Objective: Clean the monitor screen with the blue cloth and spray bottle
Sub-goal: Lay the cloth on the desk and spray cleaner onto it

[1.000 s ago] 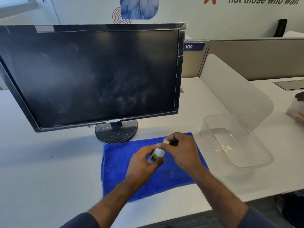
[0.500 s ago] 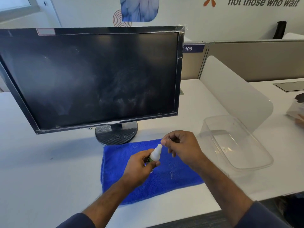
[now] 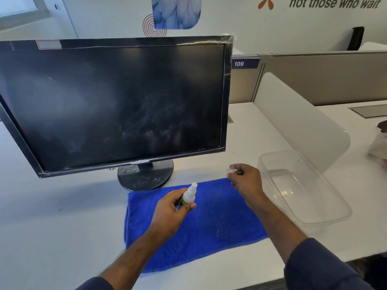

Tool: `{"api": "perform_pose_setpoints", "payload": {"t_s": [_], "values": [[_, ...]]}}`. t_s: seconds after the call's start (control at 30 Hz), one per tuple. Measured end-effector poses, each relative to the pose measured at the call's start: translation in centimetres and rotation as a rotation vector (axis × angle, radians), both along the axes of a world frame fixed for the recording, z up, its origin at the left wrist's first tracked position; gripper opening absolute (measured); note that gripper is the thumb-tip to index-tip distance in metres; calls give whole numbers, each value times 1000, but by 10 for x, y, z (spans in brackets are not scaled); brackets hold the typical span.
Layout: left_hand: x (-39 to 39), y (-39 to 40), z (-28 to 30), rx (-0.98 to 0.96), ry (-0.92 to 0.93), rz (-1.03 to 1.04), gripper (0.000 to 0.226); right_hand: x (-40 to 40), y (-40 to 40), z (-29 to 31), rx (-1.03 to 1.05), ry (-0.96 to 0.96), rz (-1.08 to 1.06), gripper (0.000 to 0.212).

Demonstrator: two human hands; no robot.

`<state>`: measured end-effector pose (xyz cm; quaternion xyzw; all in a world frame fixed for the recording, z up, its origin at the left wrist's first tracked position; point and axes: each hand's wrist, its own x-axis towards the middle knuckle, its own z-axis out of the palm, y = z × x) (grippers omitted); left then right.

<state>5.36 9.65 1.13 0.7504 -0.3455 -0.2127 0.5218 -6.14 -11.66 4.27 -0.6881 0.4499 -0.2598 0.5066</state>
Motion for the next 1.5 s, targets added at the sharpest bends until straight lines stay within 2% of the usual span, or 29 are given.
{"api": "perform_pose_setpoints", "payload": {"t_s": [0.17, 0.3, 0.4, 0.5, 0.57, 0.63, 0.8, 0.93, 1.03, 1.17, 1.23, 1.37, 1.5], "values": [[8, -9, -6, -33, -9, -4, 33, 21, -26, -23, -109, 146, -77, 27], [15, -17, -8, -41, -9, -19, 31, 35, -40, -33, -150, 272, -110, 14], [18, -21, -9, -27, 6, -24, 33, 45, -55, -43, -124, 350, -100, 10], [20, -25, -10, -17, 28, -16, 33, 55, -69, -50, -57, 401, -56, 17], [21, -26, -10, -14, 27, -13, 33, 61, -78, -55, -50, 425, -36, 7], [23, -27, -10, -11, 25, -7, 33, 67, -85, -57, -58, 449, -31, 20], [23, -30, -11, -4, 41, -3, 33, 75, -96, -55, -67, 470, -26, 20], [22, -31, -11, -9, 52, 17, 33, 75, -94, -50, -45, 479, -32, 50], [21, -30, -10, -22, 58, 41, 33, 69, -82, -43, -64, 408, -101, 55], [20, -29, -8, -29, 80, 72, 33, 58, -59, -21, -151, 122, -329, 38], [19, -29, -6, -26, 103, 77, 36, 53, -46, -5, -230, -3, -364, 30], [15, -27, 1, -55, 215, 70, 44, 41, -13, 21, -374, -204, -178, 17], [11, -24, 8, -77, 262, 83, 42, 32, 23, 24, -381, -265, 53, 15]]}}
